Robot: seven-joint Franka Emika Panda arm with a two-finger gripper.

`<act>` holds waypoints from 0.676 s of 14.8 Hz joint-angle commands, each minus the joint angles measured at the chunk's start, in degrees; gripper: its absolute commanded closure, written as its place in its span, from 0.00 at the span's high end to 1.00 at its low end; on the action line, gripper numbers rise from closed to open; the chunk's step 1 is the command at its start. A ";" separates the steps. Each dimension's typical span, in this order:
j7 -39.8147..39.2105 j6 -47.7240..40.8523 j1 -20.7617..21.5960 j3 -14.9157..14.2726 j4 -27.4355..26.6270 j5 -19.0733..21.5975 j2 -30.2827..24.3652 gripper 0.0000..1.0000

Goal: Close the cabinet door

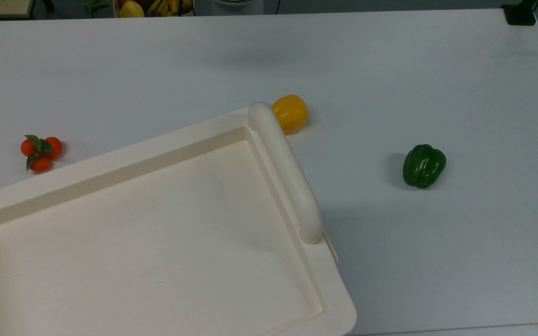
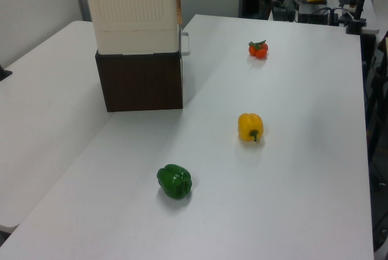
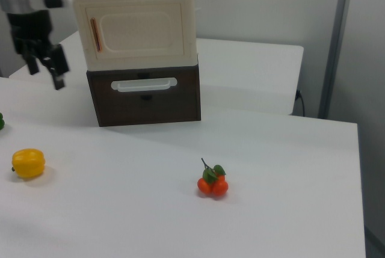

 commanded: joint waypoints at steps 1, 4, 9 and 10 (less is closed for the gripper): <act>1.48 2.15 1.09 3.80 -1.95 -0.89 0.20 1.00; -7.72 13.05 2.32 3.63 -7.31 -1.16 1.69 1.00; -9.51 12.63 2.50 2.31 -7.05 -1.07 1.34 1.00; -9.51 12.28 2.50 2.31 -7.05 -1.07 1.26 1.00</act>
